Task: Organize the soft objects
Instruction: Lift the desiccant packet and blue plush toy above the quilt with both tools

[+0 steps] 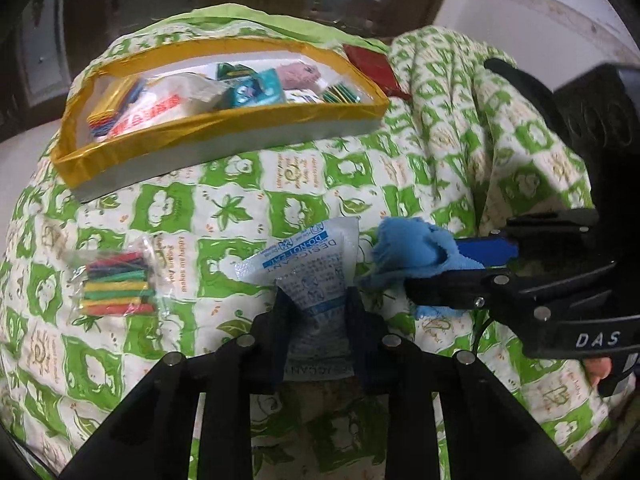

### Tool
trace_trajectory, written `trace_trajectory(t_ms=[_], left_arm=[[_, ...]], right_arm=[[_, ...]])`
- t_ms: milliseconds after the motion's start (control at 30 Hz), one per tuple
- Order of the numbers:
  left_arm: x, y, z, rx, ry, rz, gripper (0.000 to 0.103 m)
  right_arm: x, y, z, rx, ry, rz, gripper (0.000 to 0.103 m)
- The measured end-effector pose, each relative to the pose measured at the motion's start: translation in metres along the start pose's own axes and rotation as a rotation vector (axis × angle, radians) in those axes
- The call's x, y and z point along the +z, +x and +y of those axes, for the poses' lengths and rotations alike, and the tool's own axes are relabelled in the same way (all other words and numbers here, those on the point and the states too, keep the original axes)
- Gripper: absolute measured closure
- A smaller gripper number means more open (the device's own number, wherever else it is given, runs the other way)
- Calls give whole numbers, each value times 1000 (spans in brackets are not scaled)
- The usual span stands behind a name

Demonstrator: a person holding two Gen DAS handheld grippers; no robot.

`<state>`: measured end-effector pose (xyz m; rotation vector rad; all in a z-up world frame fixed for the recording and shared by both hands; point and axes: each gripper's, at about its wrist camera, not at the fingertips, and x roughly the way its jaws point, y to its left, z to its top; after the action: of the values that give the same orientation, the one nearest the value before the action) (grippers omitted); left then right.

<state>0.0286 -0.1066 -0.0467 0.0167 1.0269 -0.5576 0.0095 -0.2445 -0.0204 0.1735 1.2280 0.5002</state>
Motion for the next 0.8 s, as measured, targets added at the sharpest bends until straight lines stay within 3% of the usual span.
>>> trace_trajectory(t_ms=[467, 800], left_arm=[[0, -22, 22, -25, -94, -61, 78], [-1, -26, 25, -18, -96, -71, 78]], right_arm=[[0, -4, 0, -13, 4, -30, 68], [0, -5, 0, -12, 6, -33, 68]])
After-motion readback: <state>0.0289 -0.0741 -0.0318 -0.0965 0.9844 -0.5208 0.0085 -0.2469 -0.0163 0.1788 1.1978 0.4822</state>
